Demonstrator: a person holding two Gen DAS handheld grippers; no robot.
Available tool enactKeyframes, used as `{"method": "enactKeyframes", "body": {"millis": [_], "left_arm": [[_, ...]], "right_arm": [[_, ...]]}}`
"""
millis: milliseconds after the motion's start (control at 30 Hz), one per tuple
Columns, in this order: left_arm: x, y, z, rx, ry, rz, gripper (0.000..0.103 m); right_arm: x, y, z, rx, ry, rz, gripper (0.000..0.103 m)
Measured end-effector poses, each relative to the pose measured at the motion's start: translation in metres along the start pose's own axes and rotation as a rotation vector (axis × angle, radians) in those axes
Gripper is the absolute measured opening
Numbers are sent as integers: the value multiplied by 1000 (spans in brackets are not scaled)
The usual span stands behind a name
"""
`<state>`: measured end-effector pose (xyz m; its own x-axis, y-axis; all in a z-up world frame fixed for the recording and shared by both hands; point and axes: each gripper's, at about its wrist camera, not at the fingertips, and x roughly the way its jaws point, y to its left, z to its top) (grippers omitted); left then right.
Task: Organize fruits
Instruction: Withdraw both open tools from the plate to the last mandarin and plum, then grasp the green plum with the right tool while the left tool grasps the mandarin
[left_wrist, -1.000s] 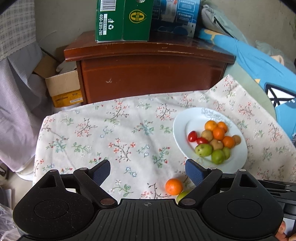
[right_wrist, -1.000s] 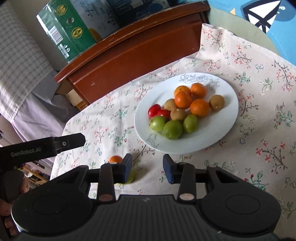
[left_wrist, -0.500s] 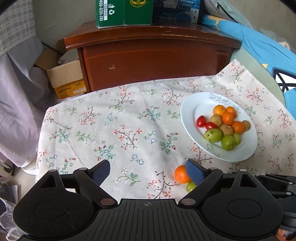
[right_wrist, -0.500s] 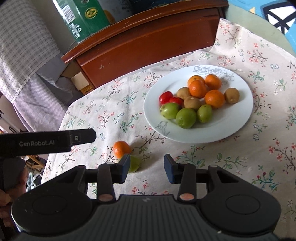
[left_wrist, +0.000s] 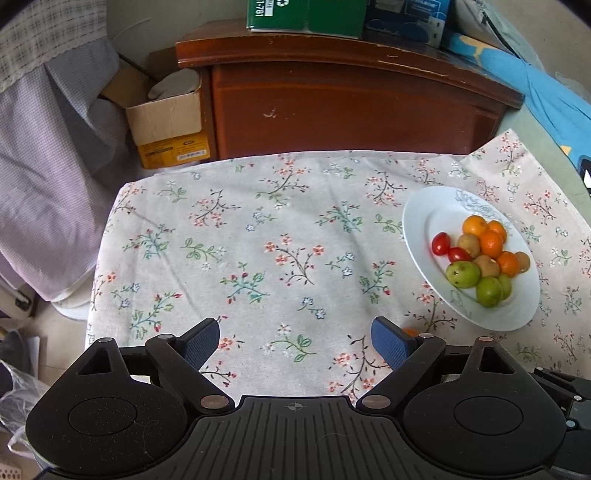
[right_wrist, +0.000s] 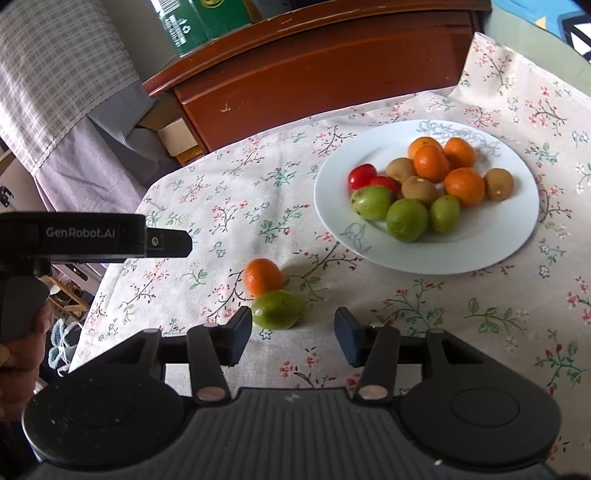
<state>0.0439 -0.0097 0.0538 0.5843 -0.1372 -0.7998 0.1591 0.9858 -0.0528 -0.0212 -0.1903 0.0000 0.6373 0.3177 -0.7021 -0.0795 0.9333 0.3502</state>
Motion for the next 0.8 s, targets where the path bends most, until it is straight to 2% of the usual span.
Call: {"method": "enactKeyframes", "body": {"millis": [300,333,433,667,800], "left_arm": [[3,1,-2,-15,7,-21,91],[4,0,-2,-13,5,-28,91],[6,-6,-4,1,4,-47,91],[11,-19,-8,31,-4,-100,91],[15,-31,-14,70,-1,-125,91]], "right_arm": [[9,16,-4,-102,-26,-37,51],[10,17,-4,-110,-27,-42,49],[11,19,-5,-137,-38,-45,36],[3,13,-3,-109,-25,-44,36],[-8,3,-4,-70,-19,-110,36]]}}
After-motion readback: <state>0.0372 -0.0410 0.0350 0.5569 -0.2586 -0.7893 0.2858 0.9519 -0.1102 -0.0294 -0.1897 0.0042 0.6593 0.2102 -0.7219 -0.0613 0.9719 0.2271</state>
